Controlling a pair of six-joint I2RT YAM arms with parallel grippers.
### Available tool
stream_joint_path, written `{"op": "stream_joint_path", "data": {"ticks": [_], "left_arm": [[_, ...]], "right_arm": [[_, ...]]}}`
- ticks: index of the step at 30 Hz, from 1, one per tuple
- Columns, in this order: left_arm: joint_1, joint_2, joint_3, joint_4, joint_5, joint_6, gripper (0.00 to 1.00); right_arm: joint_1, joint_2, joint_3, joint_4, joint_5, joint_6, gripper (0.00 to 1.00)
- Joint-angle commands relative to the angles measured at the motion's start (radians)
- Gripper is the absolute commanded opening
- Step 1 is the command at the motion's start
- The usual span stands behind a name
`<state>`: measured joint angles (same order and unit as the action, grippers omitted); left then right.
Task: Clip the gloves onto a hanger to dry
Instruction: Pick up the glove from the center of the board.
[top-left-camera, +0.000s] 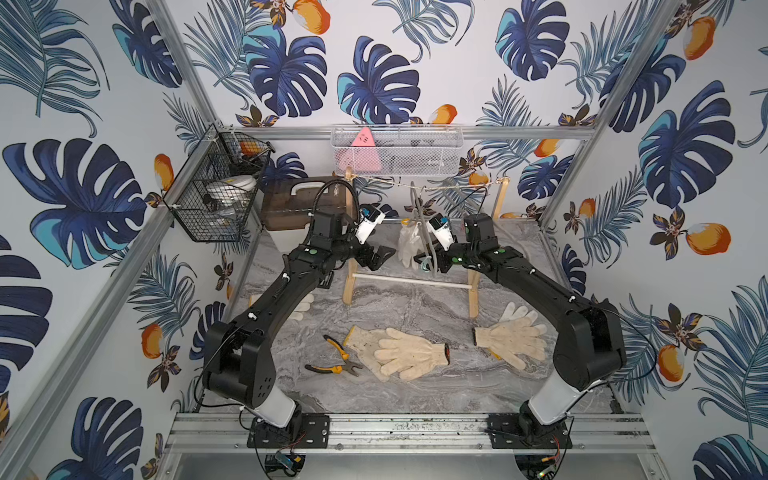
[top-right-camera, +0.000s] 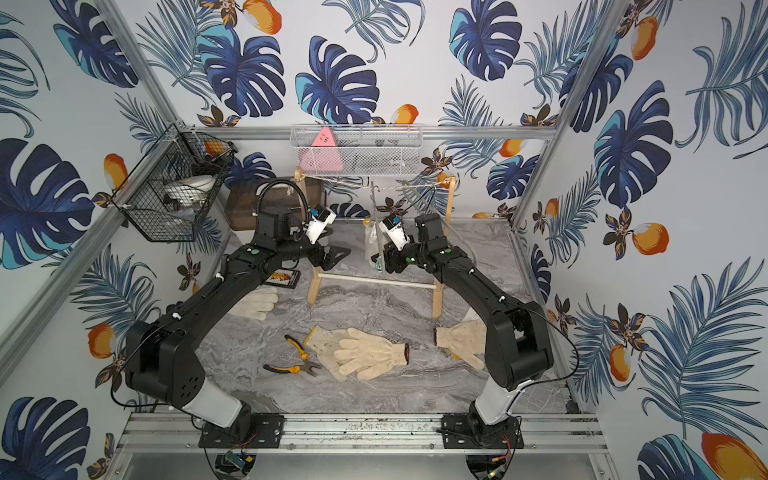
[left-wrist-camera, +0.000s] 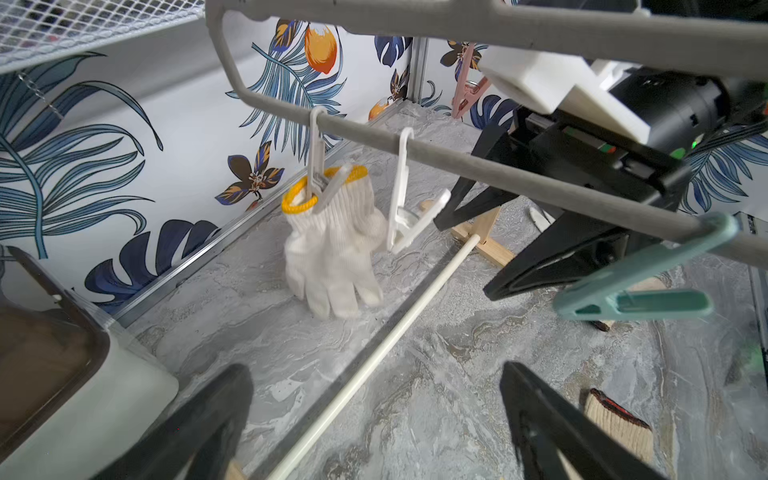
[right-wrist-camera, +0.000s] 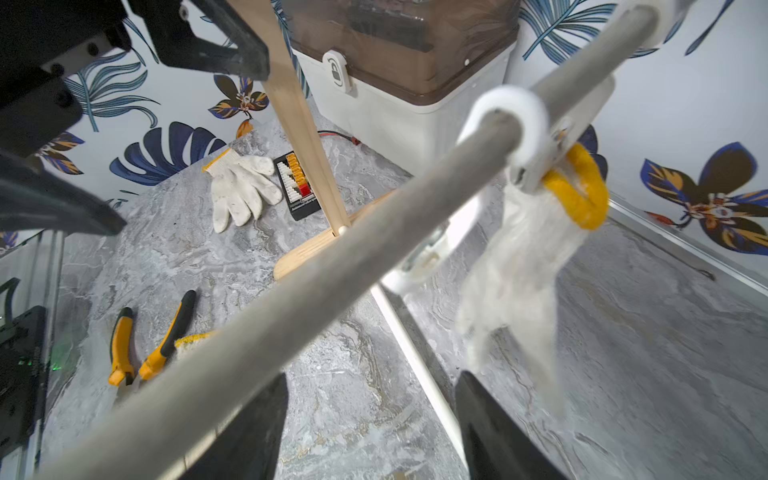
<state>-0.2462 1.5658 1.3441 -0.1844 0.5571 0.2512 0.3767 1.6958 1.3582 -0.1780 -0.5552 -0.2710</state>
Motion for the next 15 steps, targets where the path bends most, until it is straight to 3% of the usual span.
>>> {"op": "stream_joint_path", "data": {"ticks": [1, 10, 15], "left_arm": [[0.001, -0.032, -0.023, -0.007, -0.007, -0.032, 0.99], [-0.001, -0.136, -0.129, -0.070, -0.030, -0.094, 0.99], [-0.001, -0.202, -0.166, -0.205, -0.148, -0.135, 0.99]], "right_arm": [[-0.004, -0.028, -0.002, -0.060, 0.088, -0.013, 0.69], [-0.019, -0.115, -0.083, -0.118, 0.135, -0.004, 0.72], [-0.019, -0.158, -0.108, -0.168, 0.136, 0.005, 0.72]]}}
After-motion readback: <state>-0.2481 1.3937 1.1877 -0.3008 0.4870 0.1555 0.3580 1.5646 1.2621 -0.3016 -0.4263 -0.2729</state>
